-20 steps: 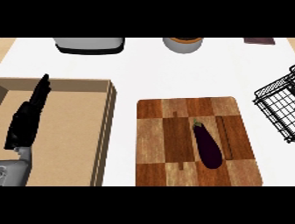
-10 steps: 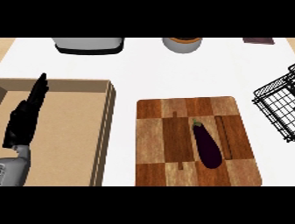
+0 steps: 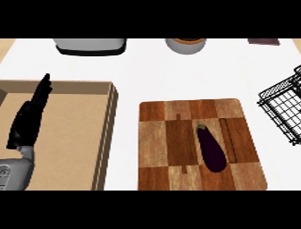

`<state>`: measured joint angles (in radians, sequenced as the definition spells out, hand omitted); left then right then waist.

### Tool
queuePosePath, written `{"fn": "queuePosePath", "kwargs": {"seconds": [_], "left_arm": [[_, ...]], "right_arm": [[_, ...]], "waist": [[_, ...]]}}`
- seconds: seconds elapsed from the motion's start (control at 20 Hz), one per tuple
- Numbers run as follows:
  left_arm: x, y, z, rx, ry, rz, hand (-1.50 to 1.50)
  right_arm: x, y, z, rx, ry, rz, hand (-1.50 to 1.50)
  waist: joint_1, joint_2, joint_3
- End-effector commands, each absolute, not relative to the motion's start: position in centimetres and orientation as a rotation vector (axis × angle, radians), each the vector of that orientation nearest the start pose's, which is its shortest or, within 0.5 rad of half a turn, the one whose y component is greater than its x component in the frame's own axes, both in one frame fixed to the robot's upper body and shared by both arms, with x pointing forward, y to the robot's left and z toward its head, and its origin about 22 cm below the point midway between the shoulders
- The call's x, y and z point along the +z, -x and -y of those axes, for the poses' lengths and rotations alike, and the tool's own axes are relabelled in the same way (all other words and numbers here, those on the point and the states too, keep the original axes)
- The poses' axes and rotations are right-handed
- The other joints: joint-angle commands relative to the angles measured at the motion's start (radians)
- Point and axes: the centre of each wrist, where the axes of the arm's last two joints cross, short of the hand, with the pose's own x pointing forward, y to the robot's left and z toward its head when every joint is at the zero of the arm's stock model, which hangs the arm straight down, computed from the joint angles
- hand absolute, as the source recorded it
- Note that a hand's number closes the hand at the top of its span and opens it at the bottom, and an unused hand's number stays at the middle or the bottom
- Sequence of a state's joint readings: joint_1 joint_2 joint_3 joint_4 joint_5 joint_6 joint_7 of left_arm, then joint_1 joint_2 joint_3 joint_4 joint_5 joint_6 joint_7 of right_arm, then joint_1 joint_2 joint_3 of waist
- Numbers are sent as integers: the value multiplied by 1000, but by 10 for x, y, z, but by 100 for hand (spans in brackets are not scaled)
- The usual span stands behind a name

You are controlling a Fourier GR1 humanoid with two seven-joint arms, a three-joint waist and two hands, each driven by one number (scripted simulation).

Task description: Pick the lemon from the cutting board and place it in the tiered basket

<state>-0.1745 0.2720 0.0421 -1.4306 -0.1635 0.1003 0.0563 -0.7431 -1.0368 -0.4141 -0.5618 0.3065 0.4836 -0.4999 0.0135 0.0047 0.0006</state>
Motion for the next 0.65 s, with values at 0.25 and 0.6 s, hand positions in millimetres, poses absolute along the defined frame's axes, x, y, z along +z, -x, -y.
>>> {"fn": "queuePosePath", "kwargs": {"seconds": [0.25, 0.6], "left_arm": [[44, -294, -294, -232, -424, 1563, 0], [33, -283, -289, -232, -438, 1556, 0]], "right_arm": [[258, -221, 621, 410, 601, 1586, -150], [255, -187, 638, 363, 542, 1655, -150]], "waist": [[6, 12, 5], [-5, 7, 10]]}}
